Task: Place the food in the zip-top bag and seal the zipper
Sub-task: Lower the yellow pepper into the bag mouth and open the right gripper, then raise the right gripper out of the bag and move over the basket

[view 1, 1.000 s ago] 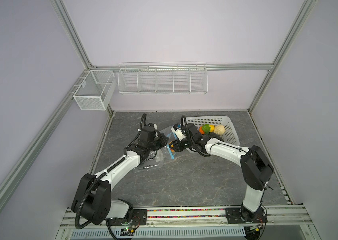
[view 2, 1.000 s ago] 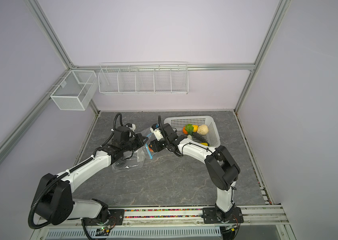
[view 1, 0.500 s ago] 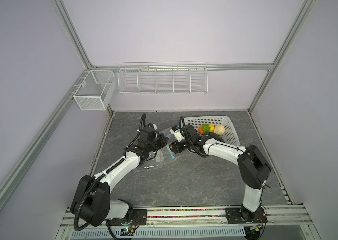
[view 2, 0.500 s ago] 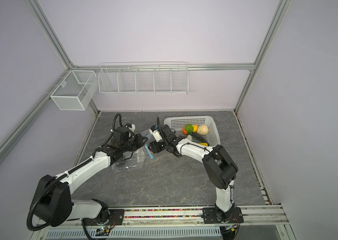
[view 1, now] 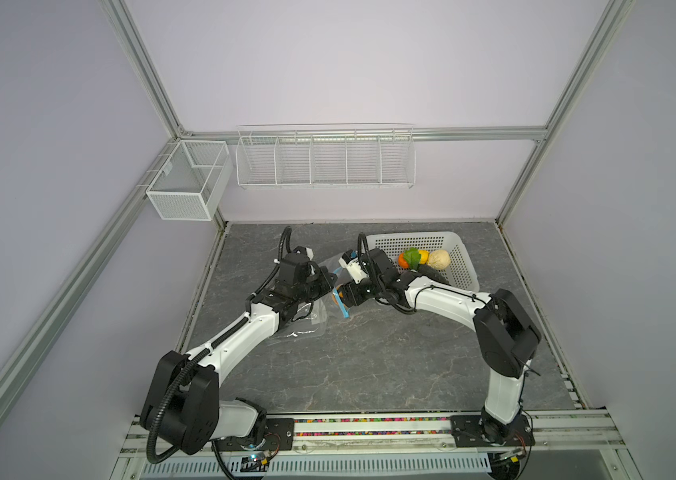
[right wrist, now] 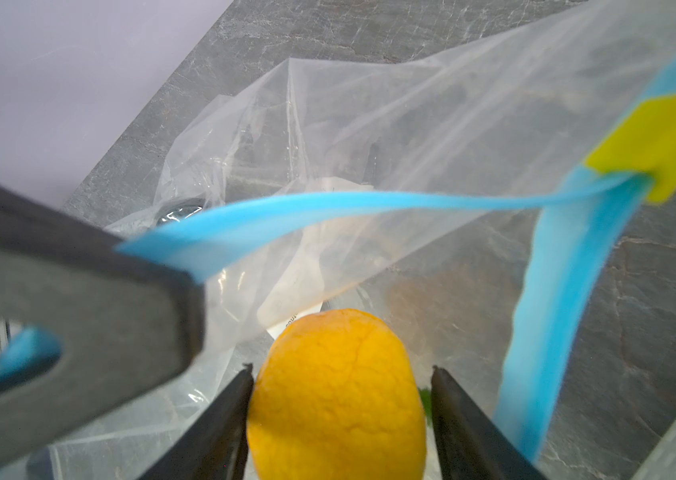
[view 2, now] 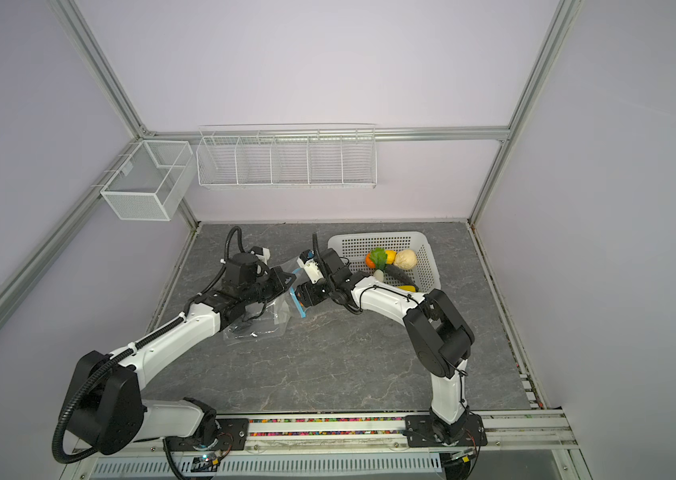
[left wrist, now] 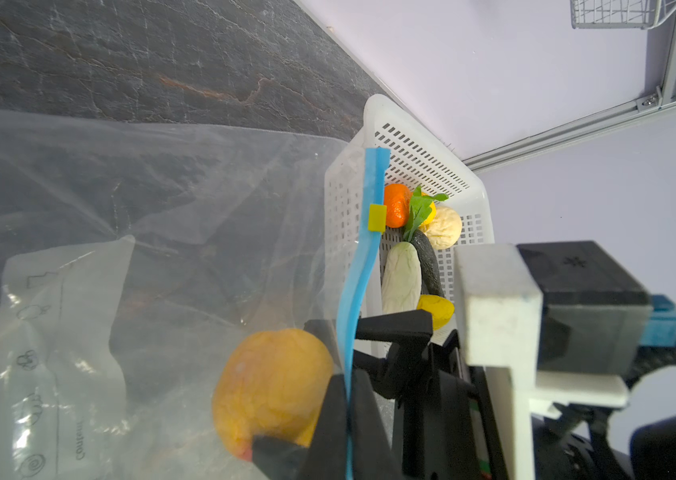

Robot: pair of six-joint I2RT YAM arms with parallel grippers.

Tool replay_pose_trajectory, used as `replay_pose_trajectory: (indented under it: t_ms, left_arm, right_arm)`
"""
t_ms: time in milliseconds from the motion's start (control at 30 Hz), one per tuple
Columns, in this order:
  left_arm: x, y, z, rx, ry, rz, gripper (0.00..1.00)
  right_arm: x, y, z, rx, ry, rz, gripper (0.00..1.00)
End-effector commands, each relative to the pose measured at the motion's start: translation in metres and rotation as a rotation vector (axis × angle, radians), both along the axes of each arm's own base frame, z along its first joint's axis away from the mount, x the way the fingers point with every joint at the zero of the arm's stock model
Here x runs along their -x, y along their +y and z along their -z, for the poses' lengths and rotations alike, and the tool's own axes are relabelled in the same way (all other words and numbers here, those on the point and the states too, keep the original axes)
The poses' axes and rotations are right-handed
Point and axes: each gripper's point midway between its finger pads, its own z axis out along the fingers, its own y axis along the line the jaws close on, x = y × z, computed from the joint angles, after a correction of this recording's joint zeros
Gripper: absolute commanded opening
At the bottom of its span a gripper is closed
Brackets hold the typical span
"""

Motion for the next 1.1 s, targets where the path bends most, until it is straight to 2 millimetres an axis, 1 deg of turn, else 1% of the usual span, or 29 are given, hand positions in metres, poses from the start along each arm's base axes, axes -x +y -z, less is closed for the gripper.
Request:
replay_pose_trajectory:
  t_ms: [0,233,333,433,500,567,700,867,967,1067]
  left_arm:
    - [0.002,0.000,-0.006,0.010,-0.017,-0.005,0.00]
    - [-0.001,-0.001,-0.009,0.018,-0.029,-0.009,0.00]
    - [-0.007,-0.002,-0.013,0.035,-0.045,-0.029,0.00]
    - [-0.012,-0.010,-0.017,0.052,-0.060,-0.015,0.00]
    - [-0.013,-0.011,-0.015,0.042,-0.054,-0.011,0.00]
    - [-0.010,-0.006,-0.013,0.032,-0.059,-0.023,0.00]
    - [-0.004,-0.001,0.001,0.007,-0.043,-0.015,0.00]
    - [0.005,-0.003,0.008,0.019,-0.022,0.034,0.00]
    - [0.010,0.001,0.010,0.017,-0.022,0.043,0.00]
    - [0.014,0.000,0.009,0.026,-0.030,0.062,0.00]
  right_arm:
    - [0.002,-0.004,0.014,0.048,0.021,0.007,0.71]
    - [0.003,-0.005,0.008,0.041,0.019,0.005,0.77]
    - [0.005,-0.007,0.000,0.042,0.011,0.001,0.78]
    - [0.007,-0.013,-0.014,0.046,-0.010,0.005,0.79]
    - [0.007,-0.018,-0.023,0.055,-0.017,0.013,0.79]
    - [0.008,-0.024,-0.031,0.068,-0.024,0.023,0.80]
    - [0.009,-0.040,-0.042,0.107,-0.045,0.073,0.80]
    - [0.010,-0.059,-0.047,0.137,-0.050,0.153,0.80]
    - [0.011,-0.071,-0.050,0.160,-0.056,0.202,0.80]
    - [0.009,-0.083,-0.054,0.191,-0.076,0.249,0.80]
